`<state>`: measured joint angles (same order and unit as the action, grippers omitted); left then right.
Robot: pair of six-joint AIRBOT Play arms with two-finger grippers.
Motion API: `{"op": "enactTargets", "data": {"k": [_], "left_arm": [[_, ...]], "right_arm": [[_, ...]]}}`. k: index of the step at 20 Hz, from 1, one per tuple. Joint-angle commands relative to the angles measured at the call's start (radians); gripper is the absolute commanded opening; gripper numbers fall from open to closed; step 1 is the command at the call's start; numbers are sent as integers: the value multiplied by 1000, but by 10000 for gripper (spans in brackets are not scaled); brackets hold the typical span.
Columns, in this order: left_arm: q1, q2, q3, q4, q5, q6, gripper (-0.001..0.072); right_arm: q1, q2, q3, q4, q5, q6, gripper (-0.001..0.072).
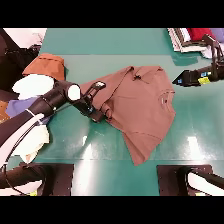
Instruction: Fold the shirts.
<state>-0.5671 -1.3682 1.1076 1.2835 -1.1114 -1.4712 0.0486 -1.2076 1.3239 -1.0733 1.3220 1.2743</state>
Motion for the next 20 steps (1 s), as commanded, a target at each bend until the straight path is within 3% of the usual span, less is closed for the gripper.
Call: {"op": "enactTargets", "data": {"k": [1, 3, 4, 6, 11, 16, 20], "left_arm": [[-36, -4, -38, 27, 59, -26, 500], [-36, -14, -50, 42, 71, -26, 499], [-36, -17, -50, 61, 69, -27, 457], [-36, -15, -50, 109, 52, -41, 48], [76, 94, -50, 224, -27, -74, 23], [272, 246, -50, 172, -32, -40, 23], [319, 248, -50, 126, -18, -40, 23]], "right_arm": [[-1, 82, -82, -2, -55, 0, 438], [-1, 98, -88, -1, -55, 0, 438], [-1, 103, -88, 0, -55, 0, 438], [-1, 115, -88, -1, -53, 1, 438], [-58, 170, -179, 0, 76, 30, 438], [-216, 275, -561, 0, 122, 84, 438], [-264, 282, -808, 10, 104, 96, 438]]}}
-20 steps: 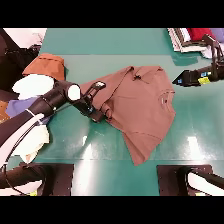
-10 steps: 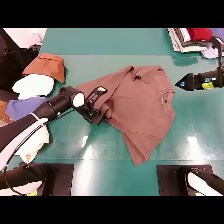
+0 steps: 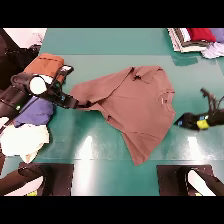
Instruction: Fold the shirts.
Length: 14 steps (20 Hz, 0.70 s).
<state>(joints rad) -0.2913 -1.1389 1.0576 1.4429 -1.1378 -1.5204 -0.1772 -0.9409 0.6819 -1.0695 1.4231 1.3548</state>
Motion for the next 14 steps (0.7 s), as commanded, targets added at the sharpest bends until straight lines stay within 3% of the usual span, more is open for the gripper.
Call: {"op": "enactTargets", "data": {"k": [1, 7, 10, 11, 13, 14], "left_arm": [[43, 19, 0, -40, 18, 9, 23], [43, 19, 0, -82, 45, 9, 23], [43, 19, 0, -101, 45, 9, 23], [43, 19, 0, -109, 45, 10, 23], [44, 20, 0, -108, 51, 10, 23], [50, 21, 0, -110, 57, 10, 23]], "right_arm": [[-26, 16, -207, 23, -15, 15, 438], [113, 15, -333, 181, -198, 18, 436], [183, 15, -333, 213, -286, 37, 400], [203, 15, -333, 213, -308, 37, 352], [232, 16, -325, 211, -338, 31, 91], [243, 16, -306, 211, -344, 23, 12]]}}
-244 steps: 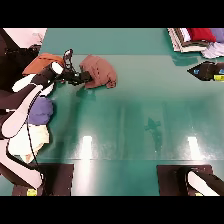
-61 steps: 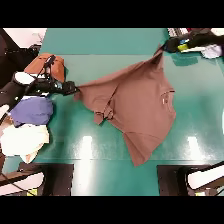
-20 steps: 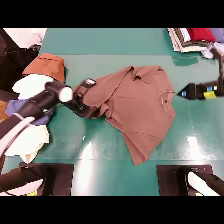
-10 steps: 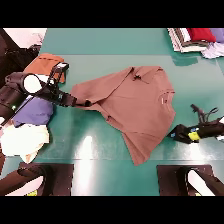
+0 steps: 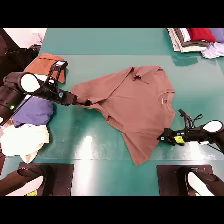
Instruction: Fold the shirts.
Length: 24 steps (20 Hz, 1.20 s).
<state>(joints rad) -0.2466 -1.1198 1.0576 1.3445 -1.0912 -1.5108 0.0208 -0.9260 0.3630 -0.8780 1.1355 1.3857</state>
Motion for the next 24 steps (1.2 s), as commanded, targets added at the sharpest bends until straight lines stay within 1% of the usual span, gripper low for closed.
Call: {"op": "enactTargets", "data": {"k": [1, 3, 4, 5, 8, 10, 11, 13, 17, 19, 22, 24], "left_arm": [[19, 4, 1, -19, 14, 0, 22], [74, 14, 18, -57, 15, 0, 22], [116, 27, 40, -106, 14, 1, 22], [159, 39, 68, -163, 15, 8, 23], [306, 93, 201, -404, 19, 75, 23], [385, 136, 329, -512, 16, 107, 23], [415, 156, 406, -542, 14, 109, 23], [445, 188, 568, -552, 20, 117, 23], [445, 239, 890, -551, 77, 135, 23], [444, 239, 1042, -552, 78, 135, 23], [444, 239, 1155, -553, 71, 130, 23], [444, 239, 1164, -563, 43, 121, 23]], "right_arm": [[52, 1, 43, 18, -55, -8, 11], [53, 1, 149, 18, -24, -7, 12], [52, 1, 223, 18, -5, -7, 11], [50, 1, 300, 18, 11, -6, 11], [-3, 0, 579, 19, 61, -6, 12], [-73, 1, 771, 21, 92, -5, 12], [-114, 1, 872, 21, 111, -5, 12], [-177, 1, 1067, 20, 134, -6, 11], [-270, 1, 1466, 11, 143, -7, 11], [-311, 1, 1616, 11, 153, -6, 11], [-380, 2, 1764, 11, 184, -6, 12], [-423, 24, 1783, 11, 187, -6, 11]]}}
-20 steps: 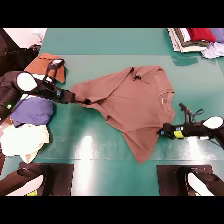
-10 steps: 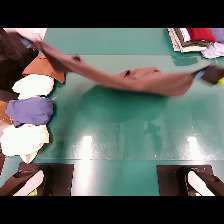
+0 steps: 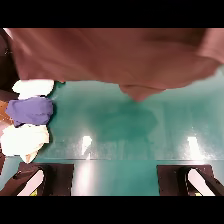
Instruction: Fold the shirts.
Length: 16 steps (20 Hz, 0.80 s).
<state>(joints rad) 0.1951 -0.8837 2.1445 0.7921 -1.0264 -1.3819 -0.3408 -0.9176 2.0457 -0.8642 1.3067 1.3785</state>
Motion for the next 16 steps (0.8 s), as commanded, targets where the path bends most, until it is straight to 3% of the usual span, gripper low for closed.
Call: {"op": "enactTargets", "data": {"k": [1, 6, 10, 14, 16], "left_arm": [[3, 3, 69, -11, -54, -9, 23], [3, -2, -219, -6, -220, -25, 23], [3, -70, -571, 16, -214, -23, 23], [2, -215, -826, 18, -183, 39, 23], [-9, -327, -884, 18, -108, 65, 23]], "right_arm": [[-85, 29, 93, -2, 22, 0, 12], [-145, 71, -90, 0, 48, 0, 10], [-42, -102, -163, -16, 204, 10, 10], [170, -327, -319, -235, 253, 67, 10], [240, -439, -381, -282, 220, 72, 10]]}}
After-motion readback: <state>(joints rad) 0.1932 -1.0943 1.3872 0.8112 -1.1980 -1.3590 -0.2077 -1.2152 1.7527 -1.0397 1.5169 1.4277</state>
